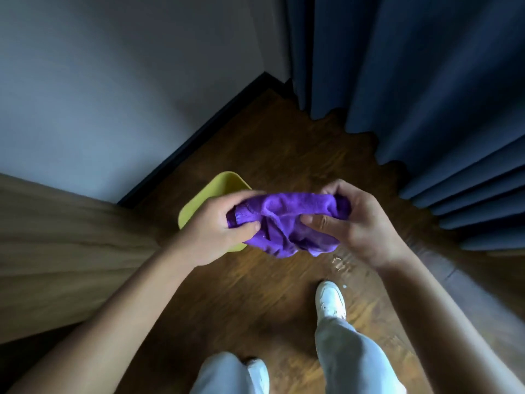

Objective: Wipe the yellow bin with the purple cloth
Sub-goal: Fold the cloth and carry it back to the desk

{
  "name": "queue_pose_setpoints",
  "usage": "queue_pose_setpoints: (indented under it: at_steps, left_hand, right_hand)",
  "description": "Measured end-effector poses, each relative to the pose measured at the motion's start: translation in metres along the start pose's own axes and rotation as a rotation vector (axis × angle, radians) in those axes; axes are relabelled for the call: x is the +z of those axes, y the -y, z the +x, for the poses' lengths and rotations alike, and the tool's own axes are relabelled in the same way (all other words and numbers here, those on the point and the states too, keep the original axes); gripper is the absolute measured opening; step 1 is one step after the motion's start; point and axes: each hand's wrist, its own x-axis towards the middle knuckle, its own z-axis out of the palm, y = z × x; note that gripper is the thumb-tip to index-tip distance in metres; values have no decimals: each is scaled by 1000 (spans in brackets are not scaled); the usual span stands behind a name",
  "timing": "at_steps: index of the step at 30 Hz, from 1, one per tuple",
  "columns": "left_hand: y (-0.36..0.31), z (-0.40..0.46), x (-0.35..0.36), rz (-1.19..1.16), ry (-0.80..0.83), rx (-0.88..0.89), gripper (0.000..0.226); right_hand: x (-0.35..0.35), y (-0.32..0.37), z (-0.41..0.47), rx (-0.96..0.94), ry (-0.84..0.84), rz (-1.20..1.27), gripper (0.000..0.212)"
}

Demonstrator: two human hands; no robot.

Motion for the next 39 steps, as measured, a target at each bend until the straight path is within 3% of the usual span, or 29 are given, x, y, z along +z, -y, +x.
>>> queue_pose_setpoints:
  at_steps: [5,10,13,17,20,24,28,33,37,39]
  left_hand:
    - [-66,-43,-56,-137,50,-136,38]
    - [-123,-93,-100,-552,-231,-159,34]
    - [-151,-121,-123,-709,-300,-172,40]
    - [-191,-164,-134,-592,-397,-154,58]
    - [-197,-188,-138,-487,-507,-154,60]
    - [-193,-224,-155,-430,-681,-167,41]
    - [-190,-268,-176,-621,-732,-117,26]
    - [-172,-335,-199,-963,-632,28,27]
    - [-160,-394,-215,-936,-691,52,41]
    - [-156,-418,-222,-884,-763,64,32]
  right_hand:
    - [12,117,-31,-38,41,88,30]
    - [43,210,-48,-98,140,57,24]
    - [72,251,-56,-141,144,64,24]
    - [116,303,-70,-196,236,5,24]
    - [148,337,-85,-220,389,-119,23]
    - [182,371,-111,-226,478,-197,23]
    - [213,388,-138,-248,463,-243,22]
    - [250,386,-173,-234,338,-221,22]
    - [285,373,-196,-273,328,-302,23]
    - [305,362,-204,-290,314,-343,26]
